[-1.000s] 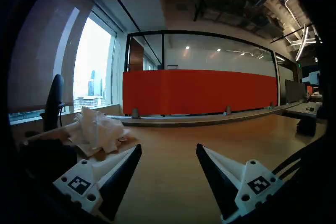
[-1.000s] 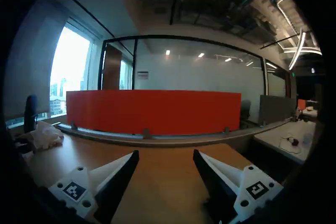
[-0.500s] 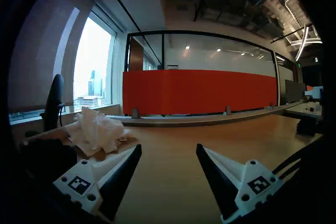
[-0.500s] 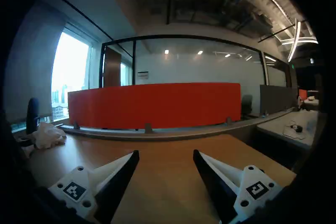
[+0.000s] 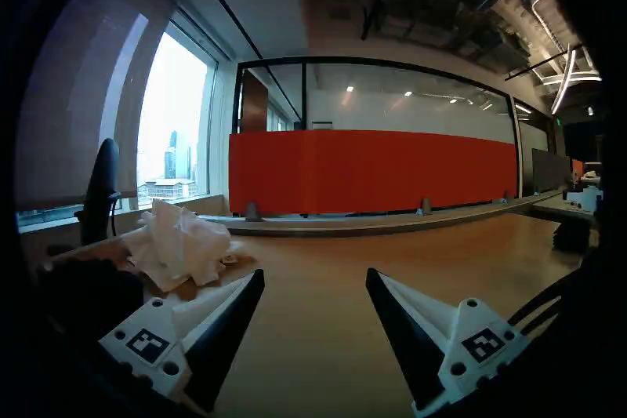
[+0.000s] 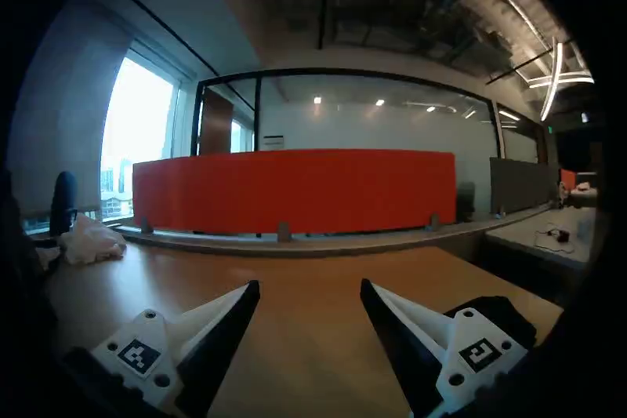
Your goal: Fold towel
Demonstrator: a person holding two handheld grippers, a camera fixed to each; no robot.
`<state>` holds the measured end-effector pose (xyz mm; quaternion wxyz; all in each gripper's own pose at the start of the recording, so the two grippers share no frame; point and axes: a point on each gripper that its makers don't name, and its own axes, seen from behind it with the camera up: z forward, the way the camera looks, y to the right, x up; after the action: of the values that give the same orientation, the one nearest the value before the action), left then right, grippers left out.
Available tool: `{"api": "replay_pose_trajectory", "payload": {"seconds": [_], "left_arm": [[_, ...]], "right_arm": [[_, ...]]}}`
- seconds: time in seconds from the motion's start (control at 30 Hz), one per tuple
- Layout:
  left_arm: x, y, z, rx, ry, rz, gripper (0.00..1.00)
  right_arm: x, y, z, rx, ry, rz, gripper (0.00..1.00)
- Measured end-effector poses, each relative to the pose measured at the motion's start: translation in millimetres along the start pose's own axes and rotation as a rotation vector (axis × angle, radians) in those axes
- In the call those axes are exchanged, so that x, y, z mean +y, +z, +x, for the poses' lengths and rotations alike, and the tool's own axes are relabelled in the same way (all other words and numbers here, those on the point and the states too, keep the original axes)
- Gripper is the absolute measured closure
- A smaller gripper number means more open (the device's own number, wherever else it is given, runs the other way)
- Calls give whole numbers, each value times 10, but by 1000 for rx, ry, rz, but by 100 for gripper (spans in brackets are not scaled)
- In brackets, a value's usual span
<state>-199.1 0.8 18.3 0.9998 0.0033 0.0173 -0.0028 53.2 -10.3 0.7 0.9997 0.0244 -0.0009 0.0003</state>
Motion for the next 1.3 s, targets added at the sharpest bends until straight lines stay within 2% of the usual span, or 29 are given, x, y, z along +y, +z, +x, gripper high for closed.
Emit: {"api": "replay_pose_trajectory", "payload": {"seconds": [0.17, 0.57, 1.3], "left_arm": [[2, 0, -2, 0, 0, 0, 3], [1, -2, -5, 0, 0, 0, 4], [-1, -4, -4, 0, 0, 0, 3]], "right_arm": [[-6, 13, -126, 3, -19, 0, 1], [-26, 44, -306, -3, -21, -7, 0], [-82, -1, -291, -3, -13, -2, 0]]}}
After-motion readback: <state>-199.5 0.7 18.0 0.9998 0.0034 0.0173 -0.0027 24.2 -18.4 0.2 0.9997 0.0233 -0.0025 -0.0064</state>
